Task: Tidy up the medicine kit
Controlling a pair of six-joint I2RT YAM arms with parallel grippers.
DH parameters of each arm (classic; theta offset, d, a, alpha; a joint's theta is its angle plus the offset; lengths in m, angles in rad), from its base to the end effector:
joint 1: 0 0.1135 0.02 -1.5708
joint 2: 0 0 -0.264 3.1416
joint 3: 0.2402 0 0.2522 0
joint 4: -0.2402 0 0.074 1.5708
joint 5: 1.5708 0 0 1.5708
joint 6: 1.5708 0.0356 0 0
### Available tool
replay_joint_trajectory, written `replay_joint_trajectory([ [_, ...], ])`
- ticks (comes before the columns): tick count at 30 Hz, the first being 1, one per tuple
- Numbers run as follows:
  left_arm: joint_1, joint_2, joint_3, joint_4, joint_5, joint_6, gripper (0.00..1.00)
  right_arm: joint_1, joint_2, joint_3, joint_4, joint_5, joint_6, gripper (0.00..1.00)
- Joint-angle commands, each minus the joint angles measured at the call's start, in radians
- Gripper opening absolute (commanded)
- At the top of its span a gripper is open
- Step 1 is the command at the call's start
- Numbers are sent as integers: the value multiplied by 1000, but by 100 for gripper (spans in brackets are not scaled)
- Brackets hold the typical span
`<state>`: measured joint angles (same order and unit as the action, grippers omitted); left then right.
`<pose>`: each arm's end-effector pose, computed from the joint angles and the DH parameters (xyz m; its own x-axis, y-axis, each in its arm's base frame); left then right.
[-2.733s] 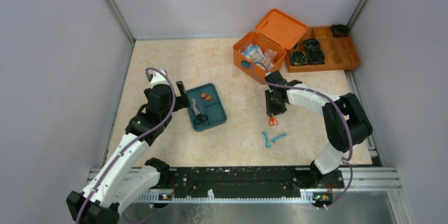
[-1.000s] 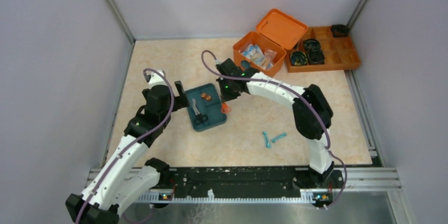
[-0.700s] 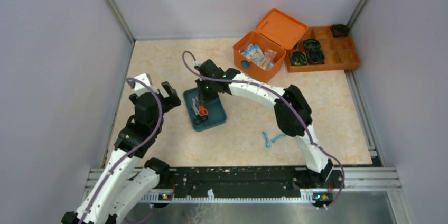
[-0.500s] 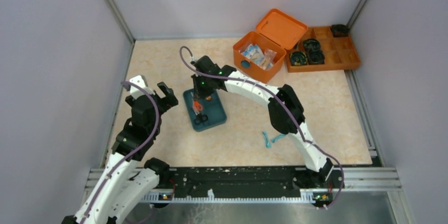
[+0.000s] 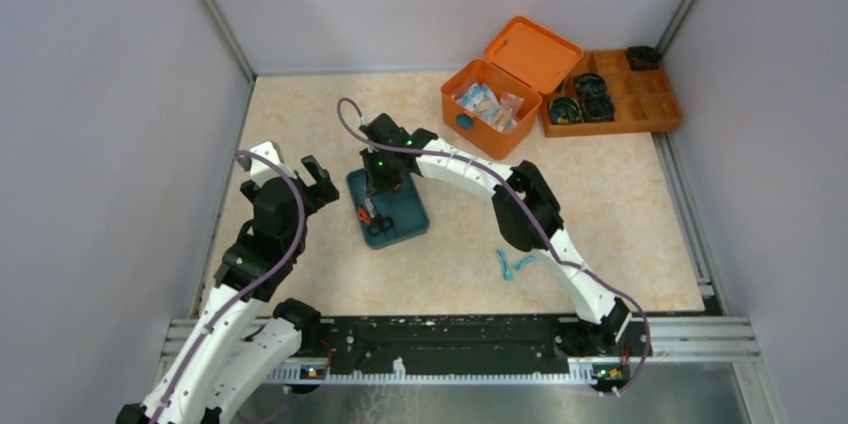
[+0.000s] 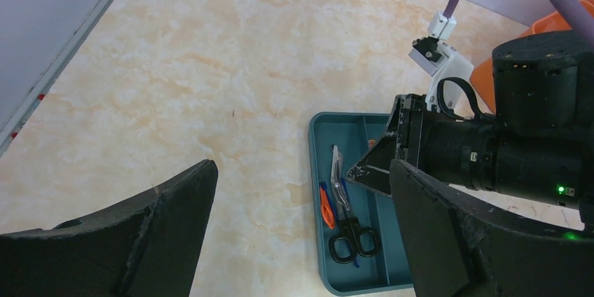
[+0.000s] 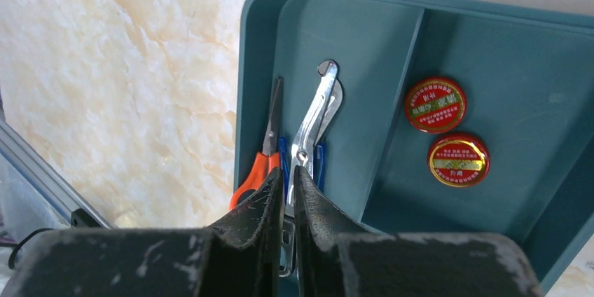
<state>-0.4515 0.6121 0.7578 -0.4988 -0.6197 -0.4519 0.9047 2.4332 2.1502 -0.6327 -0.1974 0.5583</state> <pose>0.1298 -0.0400 0.3245 -0.2209 -0.2879 -0.9318 -0.2575 0.9387 -0.2290 0.3275 0.4279 0.1881 -0.8631 -0.2576 -0.4343 -0.4569 0.7645 0.4546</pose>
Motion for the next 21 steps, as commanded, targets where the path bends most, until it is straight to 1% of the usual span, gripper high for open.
replay_joint_trajectory([
  [1,4,12,-11,4,18,7,99,-3,-19,55,20,-11,-9,12],
  [4,4,23,-10,3,21,7,99,-6,-61,33,24,-5,-21,13],
  [7,4,24,-11,6,25,7,99,-16,-157,-69,59,26,-35,13],
  [12,4,34,-14,18,46,17,99,-73,-426,-406,161,95,-42,14],
  [14,4,41,-12,18,47,18,99,-104,-523,-546,201,95,-40,15],
  [18,5,48,-14,24,59,21,99,-118,-640,-693,206,115,-87,23],
  [21,4,56,-12,24,61,21,99,-104,-678,-766,239,95,-80,30],
])
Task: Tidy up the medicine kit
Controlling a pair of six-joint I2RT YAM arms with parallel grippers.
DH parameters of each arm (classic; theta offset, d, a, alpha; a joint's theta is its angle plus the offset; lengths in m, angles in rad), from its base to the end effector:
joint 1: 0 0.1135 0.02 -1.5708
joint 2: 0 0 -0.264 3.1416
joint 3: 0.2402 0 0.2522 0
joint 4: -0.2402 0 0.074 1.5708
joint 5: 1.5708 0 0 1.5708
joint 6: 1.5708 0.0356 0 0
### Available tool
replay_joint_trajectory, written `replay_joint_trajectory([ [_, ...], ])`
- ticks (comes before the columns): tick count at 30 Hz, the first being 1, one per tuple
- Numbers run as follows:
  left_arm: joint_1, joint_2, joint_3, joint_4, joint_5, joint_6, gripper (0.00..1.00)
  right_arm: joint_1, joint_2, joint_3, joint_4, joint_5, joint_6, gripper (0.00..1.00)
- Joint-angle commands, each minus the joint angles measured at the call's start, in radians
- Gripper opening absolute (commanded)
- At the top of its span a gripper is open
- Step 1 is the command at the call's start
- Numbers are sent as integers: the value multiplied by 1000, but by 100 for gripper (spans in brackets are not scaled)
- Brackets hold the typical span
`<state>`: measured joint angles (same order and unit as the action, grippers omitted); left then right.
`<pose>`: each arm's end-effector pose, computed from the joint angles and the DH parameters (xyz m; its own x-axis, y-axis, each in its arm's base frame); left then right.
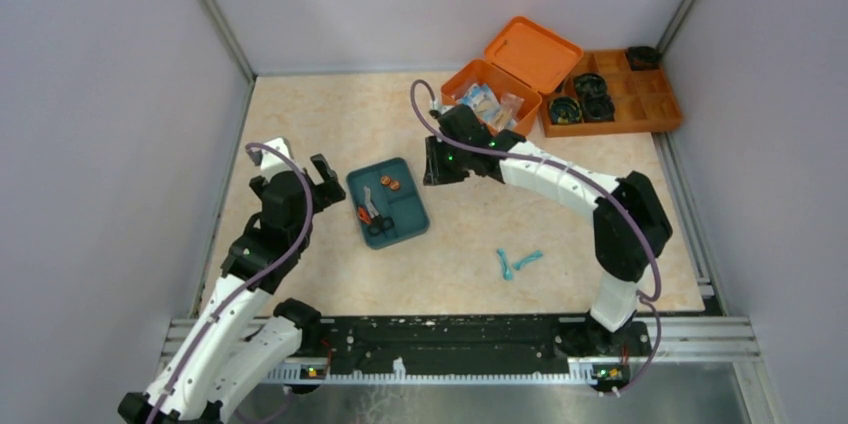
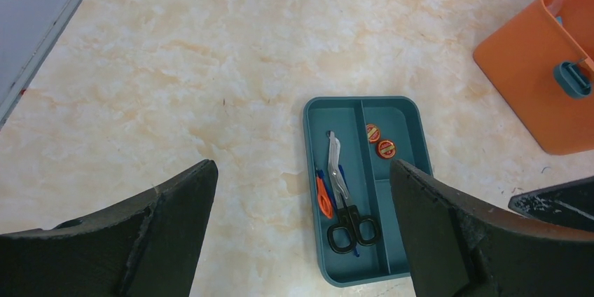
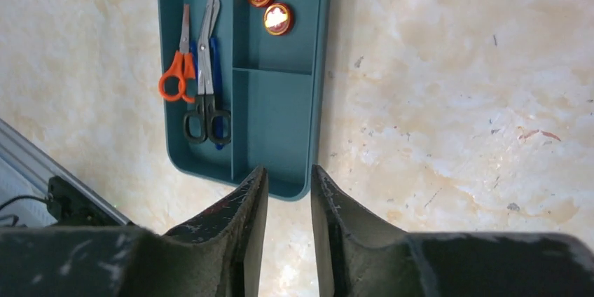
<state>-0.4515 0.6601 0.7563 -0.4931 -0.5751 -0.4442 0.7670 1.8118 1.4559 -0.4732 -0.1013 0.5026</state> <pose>0.1392 -0.0460 0.3185 -0.2774 -0.2662 -0.9231 -0.2264 0.9519 -0.2065 0.2909 0.2853 0.2601 -0.8215 -0.1262 -0.5561 -0.3924 0.8327 0.3908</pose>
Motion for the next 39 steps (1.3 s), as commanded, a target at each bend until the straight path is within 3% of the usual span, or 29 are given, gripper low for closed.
replay_joint_trajectory([
  [1,4,10,-10,17,14,12,99,44,-56,-80,95,-4,-20,32],
  [4,5,-1,1,-8,-5,3,99,96,-12,-41,106,-25,-16,34],
  [11,5,-92,78,-67,-26,-3,99,217,203,236,77,-85,-21,38],
  [18,4,-94,88,-122,-52,-5,99,247,416,493,-14,-76,-57,42],
  [30,4,-100,72,-124,-44,-10,99,249,542,617,-86,-28,-87,43],
  [34,5,-100,65,-121,-39,-10,99,248,556,619,-87,-38,-86,39],
  [39,4,-99,59,-118,-35,-11,99,249,564,621,-87,-43,-79,25],
])
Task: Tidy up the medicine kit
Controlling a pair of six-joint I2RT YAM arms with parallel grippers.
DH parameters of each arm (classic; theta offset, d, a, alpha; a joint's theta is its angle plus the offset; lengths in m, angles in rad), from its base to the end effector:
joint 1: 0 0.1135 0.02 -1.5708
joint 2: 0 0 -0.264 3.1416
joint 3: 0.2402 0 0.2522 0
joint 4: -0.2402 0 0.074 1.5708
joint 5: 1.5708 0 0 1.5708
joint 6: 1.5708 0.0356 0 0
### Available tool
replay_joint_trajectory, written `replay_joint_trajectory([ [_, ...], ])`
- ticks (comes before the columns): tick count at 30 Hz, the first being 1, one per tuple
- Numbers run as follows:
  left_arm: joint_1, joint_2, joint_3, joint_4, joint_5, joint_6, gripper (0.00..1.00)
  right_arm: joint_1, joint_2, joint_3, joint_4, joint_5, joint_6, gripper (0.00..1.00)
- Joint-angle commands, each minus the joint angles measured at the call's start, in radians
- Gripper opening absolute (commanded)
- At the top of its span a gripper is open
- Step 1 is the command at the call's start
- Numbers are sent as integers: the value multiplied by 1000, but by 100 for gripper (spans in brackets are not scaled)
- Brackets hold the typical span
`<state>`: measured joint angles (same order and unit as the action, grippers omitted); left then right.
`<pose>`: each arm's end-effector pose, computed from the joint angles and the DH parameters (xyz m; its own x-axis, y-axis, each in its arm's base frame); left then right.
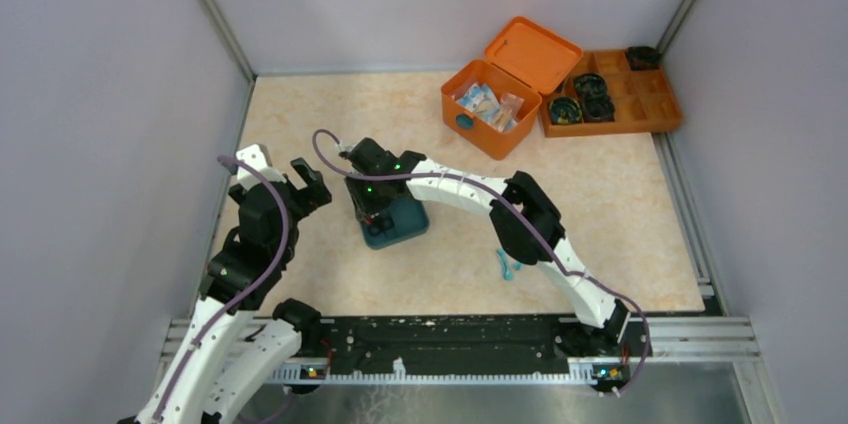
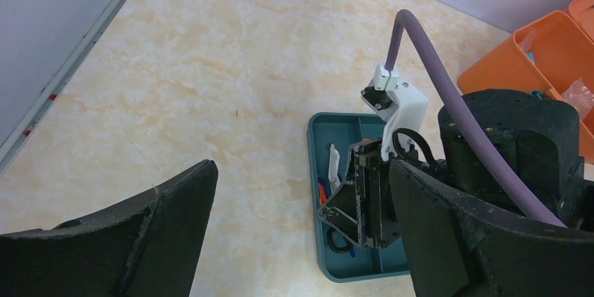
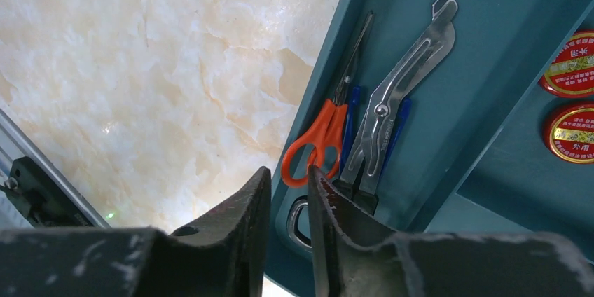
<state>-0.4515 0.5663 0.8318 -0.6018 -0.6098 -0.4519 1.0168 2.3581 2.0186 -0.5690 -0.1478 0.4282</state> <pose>0.1126 -0.0319 0.3433 -0.2109 -0.2956 -0.9318 -0.2455 0.9387 -0.2422 0.2718 0.4494 0.1887 -0.7465 -0.4260 -0.5112 -0.6363 0.6818 0.3610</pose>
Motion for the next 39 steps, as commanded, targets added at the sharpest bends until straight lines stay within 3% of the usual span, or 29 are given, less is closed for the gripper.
replay_joint_trajectory([
  [1,4,-5,-19,-9,0,-4,99,-1,18,58,9,5,-5,23],
  [11,4,-7,-22,-7,1,-7,99,-3,-8,48,14,54,-9,9],
  [25,4,-6,-30,0,5,-8,99,-18,-60,-20,36,131,14,2],
  [28,4,-2,-33,3,7,-8,99,-22,-56,-16,30,122,9,7],
  [30,4,0,-34,5,7,-7,99,-23,-55,-17,33,107,9,21],
  [32,4,1,-33,5,8,-7,99,-22,-63,-22,42,91,11,26],
  [39,4,-2,-34,4,7,-10,99,-24,-141,-70,109,59,18,27],
])
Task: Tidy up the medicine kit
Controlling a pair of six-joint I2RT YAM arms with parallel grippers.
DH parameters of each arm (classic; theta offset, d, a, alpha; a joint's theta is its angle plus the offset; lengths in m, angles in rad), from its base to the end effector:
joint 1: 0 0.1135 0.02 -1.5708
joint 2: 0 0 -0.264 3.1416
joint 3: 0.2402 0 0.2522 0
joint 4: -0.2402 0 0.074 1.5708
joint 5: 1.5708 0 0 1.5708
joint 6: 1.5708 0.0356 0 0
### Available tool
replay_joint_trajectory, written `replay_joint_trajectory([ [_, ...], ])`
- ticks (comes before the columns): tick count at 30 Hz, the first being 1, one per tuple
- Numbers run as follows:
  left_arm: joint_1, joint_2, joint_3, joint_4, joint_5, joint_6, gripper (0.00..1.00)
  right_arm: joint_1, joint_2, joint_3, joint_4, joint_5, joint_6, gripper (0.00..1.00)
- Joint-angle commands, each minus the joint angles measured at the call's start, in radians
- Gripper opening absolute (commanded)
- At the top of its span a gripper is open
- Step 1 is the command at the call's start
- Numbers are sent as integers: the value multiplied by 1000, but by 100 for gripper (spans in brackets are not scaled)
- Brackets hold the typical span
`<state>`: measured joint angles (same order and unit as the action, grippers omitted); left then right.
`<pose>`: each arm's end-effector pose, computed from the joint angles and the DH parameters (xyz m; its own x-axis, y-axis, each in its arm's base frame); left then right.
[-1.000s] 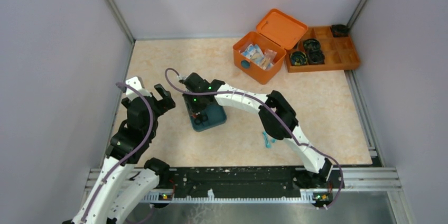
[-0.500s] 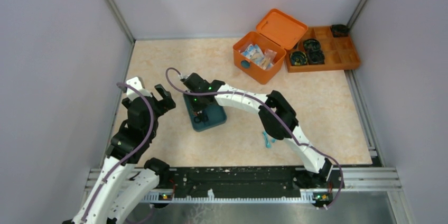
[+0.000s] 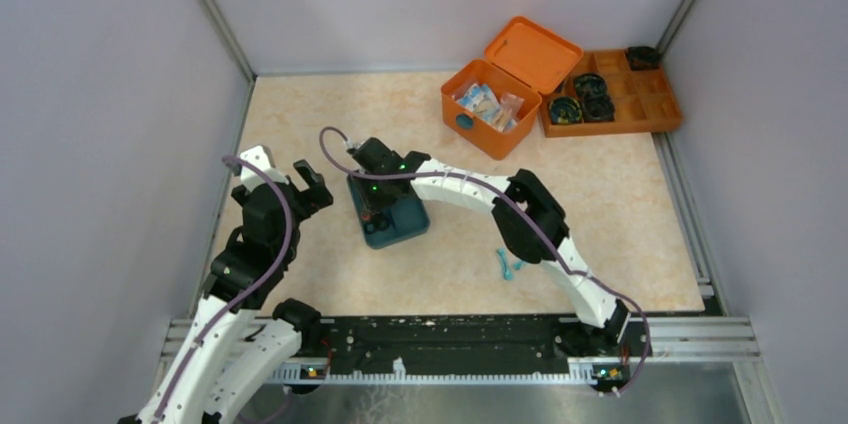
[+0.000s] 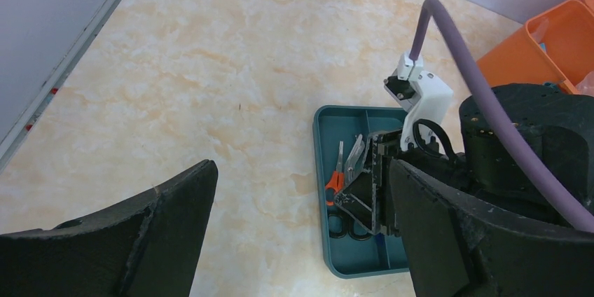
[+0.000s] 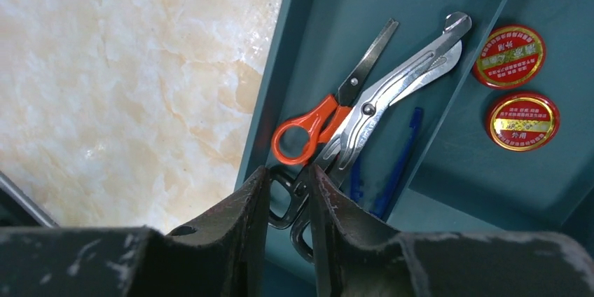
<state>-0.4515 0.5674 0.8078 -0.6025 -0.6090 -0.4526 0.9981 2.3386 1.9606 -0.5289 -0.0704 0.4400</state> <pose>0.1146 -0.0329 0.3354 -0.2327 -0.2858 -0.9296 -0.2504 0.9412 -0.2267 0.2800 0.4389 0.1825 -0.7532 -0.3841 -0.5339 -0.5980 0.7381 0.3126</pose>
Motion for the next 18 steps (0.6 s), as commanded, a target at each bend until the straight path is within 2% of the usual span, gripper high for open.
replay_joint_trajectory([
  [1,4,-3,-10,7,7,-9,99,-8,-137,-23,75,-14,5,26],
  [6,4,10,-14,15,21,-8,99,-36,-264,-162,93,61,2,23],
  [13,5,60,-41,74,86,-1,99,-185,-644,-621,156,198,50,31],
  [18,4,123,-61,151,155,-2,99,-272,-904,-894,58,313,108,35],
])
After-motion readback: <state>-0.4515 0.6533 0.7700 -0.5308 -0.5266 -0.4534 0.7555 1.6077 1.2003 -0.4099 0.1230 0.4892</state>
